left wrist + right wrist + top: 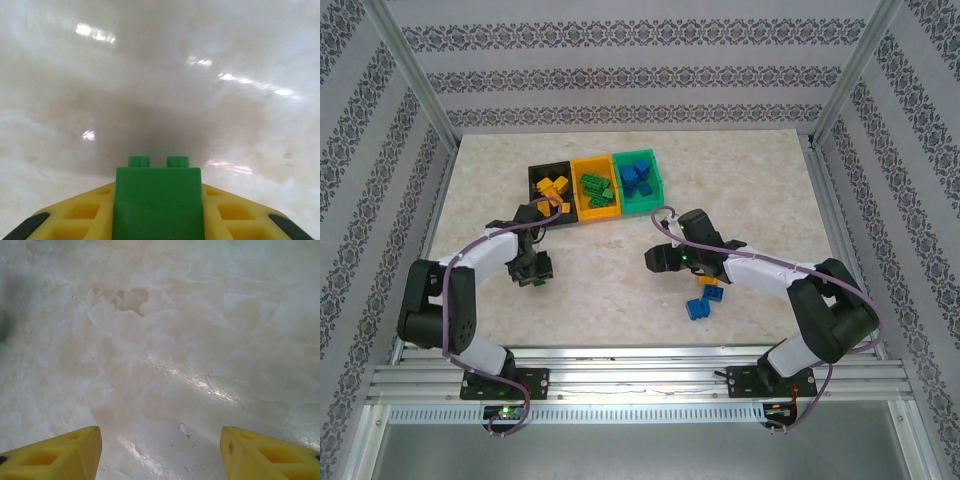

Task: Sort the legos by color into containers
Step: Pick up the lego from the bottom-left of the table, then place the lego in the container.

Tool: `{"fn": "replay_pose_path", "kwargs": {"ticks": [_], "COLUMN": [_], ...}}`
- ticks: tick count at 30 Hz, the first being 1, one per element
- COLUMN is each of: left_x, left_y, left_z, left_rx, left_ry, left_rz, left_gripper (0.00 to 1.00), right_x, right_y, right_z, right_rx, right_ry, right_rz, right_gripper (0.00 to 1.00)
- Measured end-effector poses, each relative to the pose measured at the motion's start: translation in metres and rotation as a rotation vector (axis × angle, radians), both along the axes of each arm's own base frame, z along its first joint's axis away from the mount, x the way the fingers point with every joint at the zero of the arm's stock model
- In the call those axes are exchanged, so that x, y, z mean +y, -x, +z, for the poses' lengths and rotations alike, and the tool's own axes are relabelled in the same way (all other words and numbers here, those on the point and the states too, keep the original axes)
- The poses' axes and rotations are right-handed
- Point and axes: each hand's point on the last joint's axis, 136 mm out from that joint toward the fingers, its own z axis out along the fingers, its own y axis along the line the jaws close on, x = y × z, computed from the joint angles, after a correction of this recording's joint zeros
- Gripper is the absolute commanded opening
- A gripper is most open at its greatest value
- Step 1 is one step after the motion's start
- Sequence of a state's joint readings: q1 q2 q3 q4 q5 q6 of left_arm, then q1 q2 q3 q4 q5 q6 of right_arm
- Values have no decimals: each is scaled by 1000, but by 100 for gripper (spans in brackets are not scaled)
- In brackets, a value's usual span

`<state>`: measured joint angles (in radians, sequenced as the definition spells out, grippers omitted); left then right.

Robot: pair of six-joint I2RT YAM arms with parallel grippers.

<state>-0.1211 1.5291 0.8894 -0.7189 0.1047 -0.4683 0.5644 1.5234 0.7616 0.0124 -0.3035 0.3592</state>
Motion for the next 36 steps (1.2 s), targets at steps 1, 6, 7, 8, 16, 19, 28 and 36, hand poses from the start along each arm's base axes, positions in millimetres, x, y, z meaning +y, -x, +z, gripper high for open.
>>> {"fn": "replay_pose_path", "kwargs": {"ticks": [1, 6, 7, 8, 16, 19, 28, 36], "left_x": [-1, -13, -15, -18, -46, -63, -112, -131], "left_y": [-6, -54, -62, -72, -167, -200, -260, -263], "left_z": [7, 63, 73, 84, 148, 147, 123, 115], "left_rx": [-26, -212, -241, -276, -465, -475, -459, -437], "left_ry": [7, 58, 69, 79, 115, 119, 93, 38], "left_rz": [-2, -21, -25, -31, -110, -157, -295, -356], "left_gripper": [34, 34, 35, 35, 36, 37, 47, 54], "right_x": [0, -1, -2, -2, -22, -31, -68, -131], "right_y": [0, -1, -2, -2, -12, -9, 10, 6], "right_z": [0, 0, 0, 0, -1, -1, 1, 0], "right_rx": [0, 0, 0, 0, -13, -15, 8, 57], "right_ry": [0, -1, -1, 0, 20, 23, 7, -3], "right_rz": [0, -4, -6, -7, -64, -86, -192, -413], "right_gripper": [65, 64, 65, 65, 64, 64, 66, 69]}}
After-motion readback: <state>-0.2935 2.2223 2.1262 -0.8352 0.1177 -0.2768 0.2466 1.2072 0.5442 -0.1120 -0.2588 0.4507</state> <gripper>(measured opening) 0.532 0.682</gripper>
